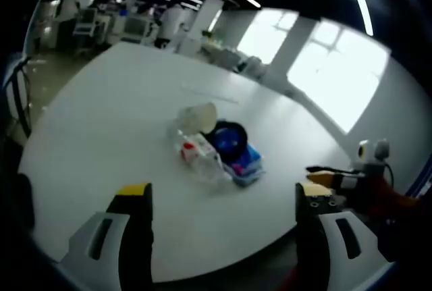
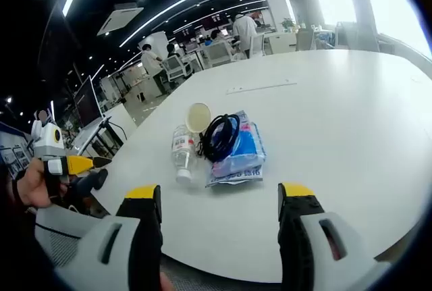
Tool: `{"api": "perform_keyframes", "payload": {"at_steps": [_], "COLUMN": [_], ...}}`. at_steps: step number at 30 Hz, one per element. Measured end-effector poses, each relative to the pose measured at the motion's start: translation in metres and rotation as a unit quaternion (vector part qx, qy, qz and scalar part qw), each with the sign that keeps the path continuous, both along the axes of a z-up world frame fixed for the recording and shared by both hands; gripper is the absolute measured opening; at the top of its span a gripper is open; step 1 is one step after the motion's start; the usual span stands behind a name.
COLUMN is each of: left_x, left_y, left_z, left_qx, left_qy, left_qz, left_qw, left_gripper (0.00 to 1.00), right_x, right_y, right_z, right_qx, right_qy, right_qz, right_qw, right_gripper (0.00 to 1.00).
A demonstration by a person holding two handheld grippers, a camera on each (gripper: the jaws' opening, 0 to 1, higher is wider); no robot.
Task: Arrange the tabletop items into an orderly group along one side of the table until the central work area is clear of visible clutter.
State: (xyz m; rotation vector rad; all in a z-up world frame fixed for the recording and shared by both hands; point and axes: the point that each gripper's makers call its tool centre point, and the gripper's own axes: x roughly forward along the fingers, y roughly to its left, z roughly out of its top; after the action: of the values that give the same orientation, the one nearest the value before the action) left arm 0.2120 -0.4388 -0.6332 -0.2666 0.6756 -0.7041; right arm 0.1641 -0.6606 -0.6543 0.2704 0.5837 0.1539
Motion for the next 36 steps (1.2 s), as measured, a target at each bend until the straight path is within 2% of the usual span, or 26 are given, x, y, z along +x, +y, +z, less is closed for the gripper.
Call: {"api": "perform_keyframes", "payload": {"at_steps": [7,15,36], "left_x": [0.0015,-0.0005,0.0000], "left_y": [0.0013,0.0023,0.0042], "left_z": [0.0035,0.0013,0.0020], "left_qx": [0.002,0.010,-0.002], "left_qy": [-0.009,-0.007,0.001], "left_qz": [0.003,0.003,0.009], "left_qw": [1.0000,0.9999,1.0000], "left_gripper": [0.84,0.84,0.83], "right_x": [0.0009,0.0001,-0.0009], "right_y": [-0.0021,-0.0029,-0.0012], "right_z": [0.0037,0.0028,0.0008], "right_qx": [0.003,0.000,-0.003], "right_qy": [-0.007,-0.005,0.001], "right_qz": [-0.006,-0.008,-0.004], "right_qw": [1.0000,1.0000,1.0000], "right_gripper": [0.70,0.70,0.70]}}
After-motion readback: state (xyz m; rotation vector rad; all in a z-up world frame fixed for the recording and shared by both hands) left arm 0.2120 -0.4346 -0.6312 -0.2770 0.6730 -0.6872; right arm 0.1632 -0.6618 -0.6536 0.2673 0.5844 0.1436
